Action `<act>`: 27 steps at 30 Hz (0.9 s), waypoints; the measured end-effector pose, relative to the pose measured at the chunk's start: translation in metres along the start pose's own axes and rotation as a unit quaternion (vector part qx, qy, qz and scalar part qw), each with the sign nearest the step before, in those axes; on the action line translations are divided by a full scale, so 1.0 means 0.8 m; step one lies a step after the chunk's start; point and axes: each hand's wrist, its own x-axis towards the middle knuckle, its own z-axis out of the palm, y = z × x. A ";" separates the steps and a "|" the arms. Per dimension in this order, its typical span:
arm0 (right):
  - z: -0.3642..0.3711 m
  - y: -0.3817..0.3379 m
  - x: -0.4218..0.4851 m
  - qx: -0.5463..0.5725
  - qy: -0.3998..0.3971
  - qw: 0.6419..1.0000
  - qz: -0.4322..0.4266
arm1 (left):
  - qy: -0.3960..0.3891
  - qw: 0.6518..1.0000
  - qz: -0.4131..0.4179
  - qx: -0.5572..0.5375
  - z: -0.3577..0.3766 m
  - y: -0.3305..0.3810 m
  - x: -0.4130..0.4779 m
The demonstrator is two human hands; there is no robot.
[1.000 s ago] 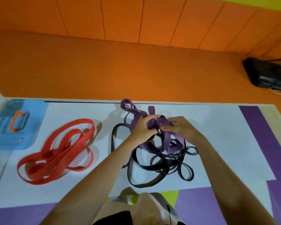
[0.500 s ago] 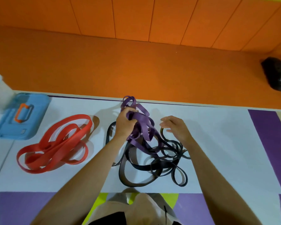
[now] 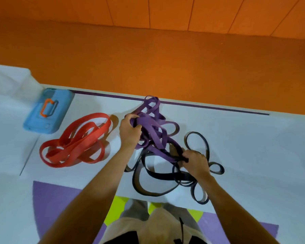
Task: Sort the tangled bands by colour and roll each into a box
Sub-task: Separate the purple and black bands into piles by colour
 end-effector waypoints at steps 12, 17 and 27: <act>-0.096 0.094 -0.037 0.405 -0.126 0.905 0.031 | 0.037 0.998 -0.032 -0.049 0.027 0.040 0.008; -0.102 0.111 -0.046 0.497 -0.071 0.860 0.093 | 0.044 0.997 -0.036 -0.055 0.037 0.051 0.006; -0.051 0.112 -0.014 0.265 0.033 0.932 0.245 | 0.096 0.988 -0.036 -0.117 0.026 0.048 0.002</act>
